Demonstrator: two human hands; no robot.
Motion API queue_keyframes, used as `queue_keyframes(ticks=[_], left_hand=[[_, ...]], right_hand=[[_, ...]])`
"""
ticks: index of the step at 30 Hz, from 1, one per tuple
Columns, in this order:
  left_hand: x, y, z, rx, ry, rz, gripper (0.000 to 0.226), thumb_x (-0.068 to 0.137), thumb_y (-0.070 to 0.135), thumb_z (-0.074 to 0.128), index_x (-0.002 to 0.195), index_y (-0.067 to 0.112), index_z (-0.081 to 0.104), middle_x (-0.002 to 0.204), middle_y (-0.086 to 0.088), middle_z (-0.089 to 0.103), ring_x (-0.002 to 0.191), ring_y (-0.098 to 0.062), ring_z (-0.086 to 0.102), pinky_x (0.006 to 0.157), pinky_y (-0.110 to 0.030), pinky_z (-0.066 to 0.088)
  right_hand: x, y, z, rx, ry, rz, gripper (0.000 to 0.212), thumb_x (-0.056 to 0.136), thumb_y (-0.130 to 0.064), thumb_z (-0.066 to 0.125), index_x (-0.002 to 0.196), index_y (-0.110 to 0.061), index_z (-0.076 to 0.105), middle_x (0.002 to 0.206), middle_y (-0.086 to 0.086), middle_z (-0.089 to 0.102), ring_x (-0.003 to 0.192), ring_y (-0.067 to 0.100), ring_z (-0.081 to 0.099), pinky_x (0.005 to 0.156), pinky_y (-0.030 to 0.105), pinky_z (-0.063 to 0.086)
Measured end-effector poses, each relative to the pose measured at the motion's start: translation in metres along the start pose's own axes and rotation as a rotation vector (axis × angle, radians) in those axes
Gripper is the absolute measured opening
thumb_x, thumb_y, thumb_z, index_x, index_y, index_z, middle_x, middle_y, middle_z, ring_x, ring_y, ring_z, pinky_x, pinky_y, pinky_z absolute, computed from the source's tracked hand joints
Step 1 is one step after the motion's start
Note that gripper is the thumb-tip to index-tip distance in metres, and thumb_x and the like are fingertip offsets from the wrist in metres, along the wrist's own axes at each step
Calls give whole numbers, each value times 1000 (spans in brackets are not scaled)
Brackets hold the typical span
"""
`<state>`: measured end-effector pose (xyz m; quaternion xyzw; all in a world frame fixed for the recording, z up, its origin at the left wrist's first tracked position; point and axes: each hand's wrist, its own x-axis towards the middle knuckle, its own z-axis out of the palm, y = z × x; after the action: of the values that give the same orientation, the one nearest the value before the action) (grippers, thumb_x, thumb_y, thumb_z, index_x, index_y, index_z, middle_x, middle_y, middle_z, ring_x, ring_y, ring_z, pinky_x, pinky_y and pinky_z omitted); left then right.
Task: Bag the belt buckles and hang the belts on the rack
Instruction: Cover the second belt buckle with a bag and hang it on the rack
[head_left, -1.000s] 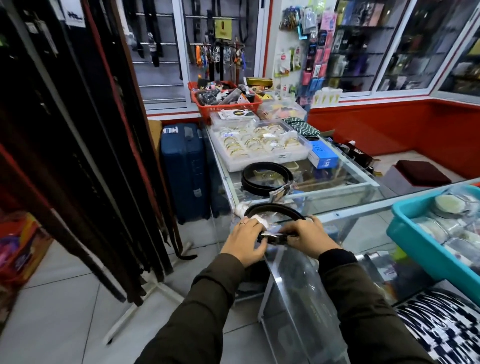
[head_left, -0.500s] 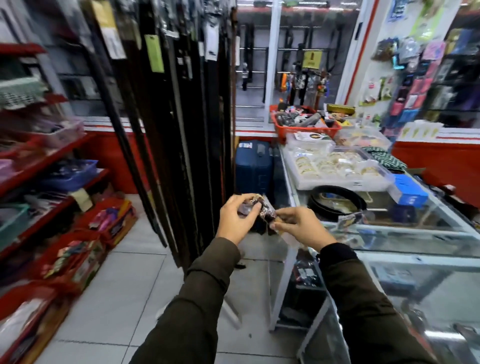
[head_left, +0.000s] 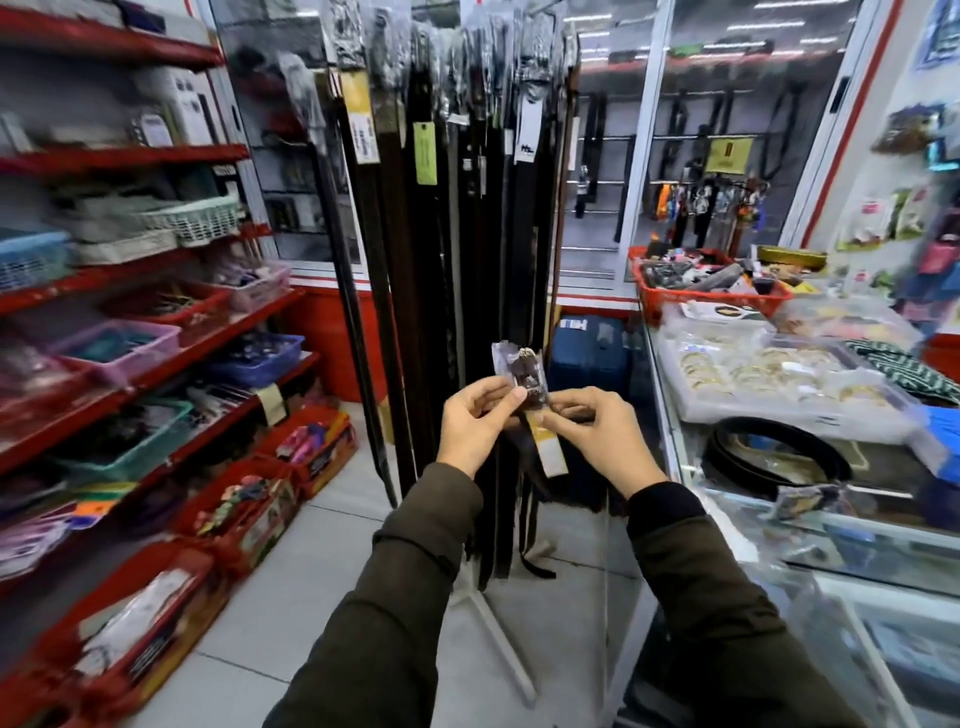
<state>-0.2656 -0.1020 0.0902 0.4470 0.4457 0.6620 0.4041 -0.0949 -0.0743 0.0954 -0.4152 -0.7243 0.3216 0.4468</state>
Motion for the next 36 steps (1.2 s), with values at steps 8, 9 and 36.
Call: queue_keyframes(ticks=[8, 9, 36], left_hand=[[33, 46, -31, -58, 128, 134, 17, 91, 7, 71, 108, 13, 72, 101, -2, 75, 99, -17, 71, 95, -43, 58], [39, 53, -35, -51, 145, 156, 16, 91, 8, 72, 105, 16, 73, 100, 0, 75, 98, -15, 71, 96, -44, 57], [162, 270, -77, -174, 221, 449, 24, 89, 8, 74, 112, 0, 72, 112, -23, 75, 84, -18, 76, 69, -22, 60]], right_hand=[[47, -41, 25, 277, -122, -27, 20, 81, -19, 84, 99, -12, 79, 95, 8, 80, 93, 21, 78, 87, 37, 63], [51, -47, 31, 325, -131, -17, 24, 79, -19, 85, 101, -10, 78, 96, 9, 80, 93, 22, 78, 86, 38, 63], [238, -260, 74, 706, 41, -342, 26, 88, -4, 74, 112, 5, 73, 96, 16, 76, 77, 10, 75, 70, 23, 63]])
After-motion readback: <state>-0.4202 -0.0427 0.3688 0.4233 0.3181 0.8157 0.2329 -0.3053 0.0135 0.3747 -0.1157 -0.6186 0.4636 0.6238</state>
